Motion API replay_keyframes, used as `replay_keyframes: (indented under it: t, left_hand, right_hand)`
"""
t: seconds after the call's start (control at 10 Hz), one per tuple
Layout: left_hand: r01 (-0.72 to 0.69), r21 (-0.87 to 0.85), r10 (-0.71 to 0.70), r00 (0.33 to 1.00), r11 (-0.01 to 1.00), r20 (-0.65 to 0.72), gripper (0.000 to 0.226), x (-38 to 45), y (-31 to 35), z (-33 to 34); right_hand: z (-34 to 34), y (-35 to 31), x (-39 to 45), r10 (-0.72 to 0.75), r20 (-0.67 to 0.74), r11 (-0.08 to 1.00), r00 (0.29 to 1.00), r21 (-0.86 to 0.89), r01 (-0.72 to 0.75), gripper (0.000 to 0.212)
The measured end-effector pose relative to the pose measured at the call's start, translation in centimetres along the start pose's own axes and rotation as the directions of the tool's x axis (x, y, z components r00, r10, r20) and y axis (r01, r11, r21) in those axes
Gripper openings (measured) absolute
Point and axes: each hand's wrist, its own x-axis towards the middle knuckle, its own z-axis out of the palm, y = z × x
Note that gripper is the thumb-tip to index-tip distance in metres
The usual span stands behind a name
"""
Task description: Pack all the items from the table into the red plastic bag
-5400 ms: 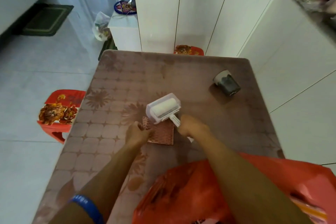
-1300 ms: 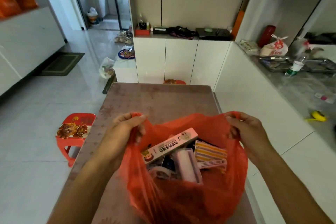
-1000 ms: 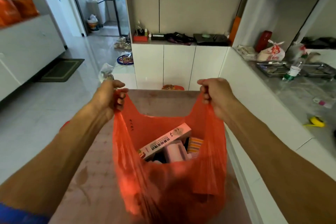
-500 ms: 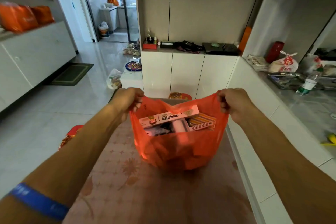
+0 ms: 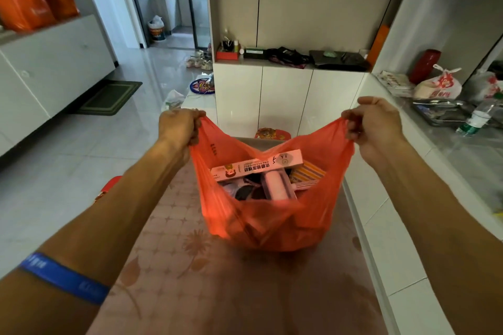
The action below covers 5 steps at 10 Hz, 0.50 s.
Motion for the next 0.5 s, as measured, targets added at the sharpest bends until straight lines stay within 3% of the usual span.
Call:
replay_keyframes:
  t: [0.1, 0.2, 0.4, 0.5]
  left_hand:
    - [-0.009, 0.191, -0.004, 0.998, 0.982, 0.066, 0.014, -0.6, -1.5, -0.5]
    - [-0.008, 0.280, -0.044, 0.983, 0.960, 0.178, 0.012, -1.7, -3.1, -0.7]
    - [0.007, 0.267, -0.076, 0.965, 0.964, 0.251, 0.009, -2.4, -4.0, -0.6]
    - [-0.211, 0.575, 0.144, 0.976, 0.790, 0.161, 0.034, -4.1, -3.9, -2.7]
  right_hand:
    - [0.1, 2.2, -0.3, 0.024, 0.053, 0.982, 0.998, -0.188, -0.014, 0.026]
    - [-0.5, 4.7, -0.3, 0.119, 0.060, 0.965, 0.991, -0.241, -0.101, 0.025]
    - [-1.7, 6.7, 0.6, 0.163, 0.092, 0.953, 0.982, -0.273, -0.133, 0.025]
    - [-3.2, 6.5, -0.3, 0.062, 0.129, 0.842, 0.990, -0.539, 0.017, 0.039]
